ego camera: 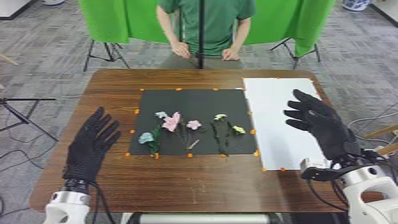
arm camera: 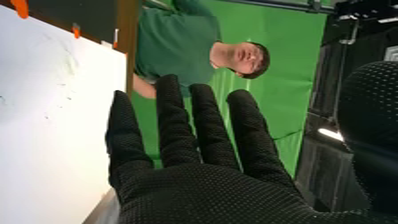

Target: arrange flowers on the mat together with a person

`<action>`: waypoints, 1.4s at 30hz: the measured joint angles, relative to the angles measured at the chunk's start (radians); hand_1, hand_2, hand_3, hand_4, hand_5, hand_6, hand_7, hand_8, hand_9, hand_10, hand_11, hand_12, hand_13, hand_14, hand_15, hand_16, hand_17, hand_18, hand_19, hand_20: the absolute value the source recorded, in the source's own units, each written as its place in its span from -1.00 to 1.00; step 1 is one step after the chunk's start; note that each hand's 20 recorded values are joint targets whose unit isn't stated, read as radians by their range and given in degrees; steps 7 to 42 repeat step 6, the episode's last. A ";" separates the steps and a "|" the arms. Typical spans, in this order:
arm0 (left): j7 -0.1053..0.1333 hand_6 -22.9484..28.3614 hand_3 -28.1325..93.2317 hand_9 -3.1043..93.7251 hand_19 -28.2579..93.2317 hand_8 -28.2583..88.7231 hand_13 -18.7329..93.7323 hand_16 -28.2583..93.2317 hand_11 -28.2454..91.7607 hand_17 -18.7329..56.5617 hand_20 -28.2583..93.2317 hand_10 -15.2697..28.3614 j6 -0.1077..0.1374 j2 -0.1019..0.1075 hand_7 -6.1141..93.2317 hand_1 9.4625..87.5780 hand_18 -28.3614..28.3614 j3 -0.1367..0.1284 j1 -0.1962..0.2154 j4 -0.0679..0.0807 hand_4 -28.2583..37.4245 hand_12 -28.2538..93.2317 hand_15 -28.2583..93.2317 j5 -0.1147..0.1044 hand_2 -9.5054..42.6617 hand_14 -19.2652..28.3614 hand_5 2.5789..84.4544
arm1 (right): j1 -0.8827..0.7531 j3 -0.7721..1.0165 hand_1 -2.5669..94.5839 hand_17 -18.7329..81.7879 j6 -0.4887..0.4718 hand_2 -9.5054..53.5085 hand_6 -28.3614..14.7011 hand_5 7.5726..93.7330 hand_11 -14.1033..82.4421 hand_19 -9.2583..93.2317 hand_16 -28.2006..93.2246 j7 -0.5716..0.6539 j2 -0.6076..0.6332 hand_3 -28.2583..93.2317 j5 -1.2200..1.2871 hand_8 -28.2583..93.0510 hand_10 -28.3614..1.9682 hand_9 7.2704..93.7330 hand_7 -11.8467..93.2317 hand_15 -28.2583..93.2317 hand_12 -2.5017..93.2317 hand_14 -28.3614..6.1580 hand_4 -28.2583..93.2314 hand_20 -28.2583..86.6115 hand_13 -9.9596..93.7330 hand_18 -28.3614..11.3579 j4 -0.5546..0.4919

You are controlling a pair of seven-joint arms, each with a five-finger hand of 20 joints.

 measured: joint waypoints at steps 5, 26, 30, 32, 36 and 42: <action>0.001 -0.03 0.59 -0.56 0.10 -0.70 -0.36 -0.43 -0.24 -0.80 -0.41 0.14 0.000 0.001 -0.49 -0.53 0.73 -0.001 0.000 0.000 -0.94 -0.28 -0.28 0.001 -0.81 0.32 -0.46 | 0.004 -0.002 -0.61 -0.62 0.000 -0.82 0.10 -0.54 -0.57 -0.08 0.01 0.000 0.002 0.84 0.000 -0.67 0.00 -0.46 -0.56 -0.33 -0.45 -0.08 -0.93 -0.13 -0.26 -0.70 0.000; 0.001 -0.03 0.59 -0.56 0.10 -0.70 -0.36 -0.43 -0.24 -0.80 -0.41 0.14 0.000 0.001 -0.49 -0.53 0.73 -0.001 0.000 0.000 -0.94 -0.28 -0.28 0.001 -0.81 0.32 -0.46 | 0.005 -0.003 -0.61 -0.61 0.001 -0.82 0.10 -0.54 -0.57 -0.08 0.01 0.000 0.002 0.84 0.000 -0.67 0.00 -0.46 -0.56 -0.33 -0.45 -0.07 -0.93 -0.13 -0.26 -0.70 0.000; 0.001 -0.03 0.59 -0.56 0.10 -0.70 -0.36 -0.43 -0.24 -0.80 -0.41 0.14 0.000 0.001 -0.49 -0.53 0.73 -0.001 0.000 0.000 -0.94 -0.28 -0.28 0.001 -0.81 0.32 -0.46 | 0.005 -0.003 -0.61 -0.61 0.001 -0.82 0.10 -0.54 -0.57 -0.08 0.01 0.000 0.002 0.84 0.000 -0.67 0.00 -0.46 -0.56 -0.33 -0.45 -0.07 -0.93 -0.13 -0.26 -0.70 0.000; 0.001 -0.03 0.59 -0.56 0.10 -0.70 -0.36 -0.43 -0.24 -0.80 -0.41 0.14 0.000 0.001 -0.49 -0.53 0.73 -0.001 0.000 0.000 -0.94 -0.28 -0.28 0.001 -0.81 0.32 -0.46 | 0.005 -0.003 -0.61 -0.61 0.001 -0.82 0.10 -0.54 -0.57 -0.08 0.01 0.000 0.002 0.84 0.000 -0.67 0.00 -0.46 -0.56 -0.33 -0.45 -0.07 -0.93 -0.13 -0.26 -0.70 0.000; 0.001 -0.03 0.59 -0.56 0.10 -0.70 -0.36 -0.43 -0.24 -0.80 -0.41 0.14 0.000 0.001 -0.49 -0.53 0.73 -0.001 0.000 0.000 -0.94 -0.28 -0.28 0.001 -0.81 0.32 -0.46 | 0.005 -0.003 -0.61 -0.61 0.001 -0.82 0.10 -0.54 -0.57 -0.08 0.01 0.000 0.002 0.84 0.000 -0.67 0.00 -0.46 -0.56 -0.33 -0.45 -0.07 -0.93 -0.13 -0.26 -0.70 0.000; 0.001 -0.03 0.59 -0.56 0.10 -0.70 -0.36 -0.43 -0.24 -0.80 -0.41 0.14 0.000 0.001 -0.49 -0.53 0.73 -0.001 0.000 0.000 -0.94 -0.28 -0.28 0.001 -0.81 0.32 -0.46 | 0.005 -0.003 -0.61 -0.61 0.001 -0.82 0.10 -0.54 -0.57 -0.08 0.01 0.000 0.002 0.84 0.000 -0.67 0.00 -0.46 -0.56 -0.33 -0.45 -0.07 -0.93 -0.13 -0.26 -0.70 0.000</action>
